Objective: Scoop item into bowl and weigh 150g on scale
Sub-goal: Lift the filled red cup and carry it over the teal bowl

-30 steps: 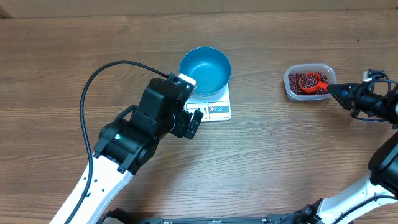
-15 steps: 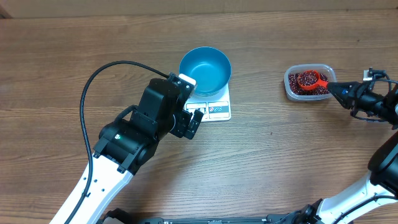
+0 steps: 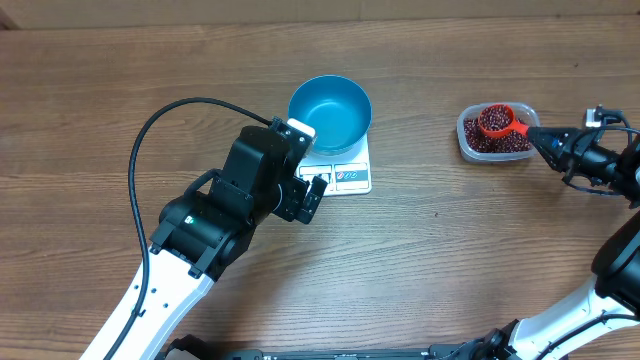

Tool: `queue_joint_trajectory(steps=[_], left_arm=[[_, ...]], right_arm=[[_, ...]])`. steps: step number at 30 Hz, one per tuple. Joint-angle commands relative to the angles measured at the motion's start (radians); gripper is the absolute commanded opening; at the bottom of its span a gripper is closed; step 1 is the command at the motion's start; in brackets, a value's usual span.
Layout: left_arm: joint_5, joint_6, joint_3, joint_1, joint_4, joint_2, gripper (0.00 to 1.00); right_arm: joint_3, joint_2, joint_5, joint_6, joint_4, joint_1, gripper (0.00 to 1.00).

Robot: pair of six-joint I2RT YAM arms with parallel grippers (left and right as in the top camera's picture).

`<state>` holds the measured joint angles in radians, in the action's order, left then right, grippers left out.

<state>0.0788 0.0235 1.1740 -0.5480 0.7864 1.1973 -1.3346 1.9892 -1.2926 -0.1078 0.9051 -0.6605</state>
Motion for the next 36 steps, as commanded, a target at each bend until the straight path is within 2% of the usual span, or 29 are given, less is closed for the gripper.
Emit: queue_joint_trajectory(steps=[1, 17, 36], left_arm=[[-0.002, 0.010, 0.002, 0.005, -0.001, 0.005, 1.00], [-0.002, 0.010, 0.002, 0.005, -0.001, 0.005, 1.00], [-0.002, 0.010, 0.002, 0.005, -0.001, 0.005, 1.00]], right_arm=[[0.004, 0.009, -0.101, -0.025, -0.001, -0.002, 0.04], [0.004, 0.008, -0.161, -0.026, 0.066, 0.017, 0.04], [-0.054, -0.019, -0.183, -0.019, 0.026, 0.309, 0.04]])
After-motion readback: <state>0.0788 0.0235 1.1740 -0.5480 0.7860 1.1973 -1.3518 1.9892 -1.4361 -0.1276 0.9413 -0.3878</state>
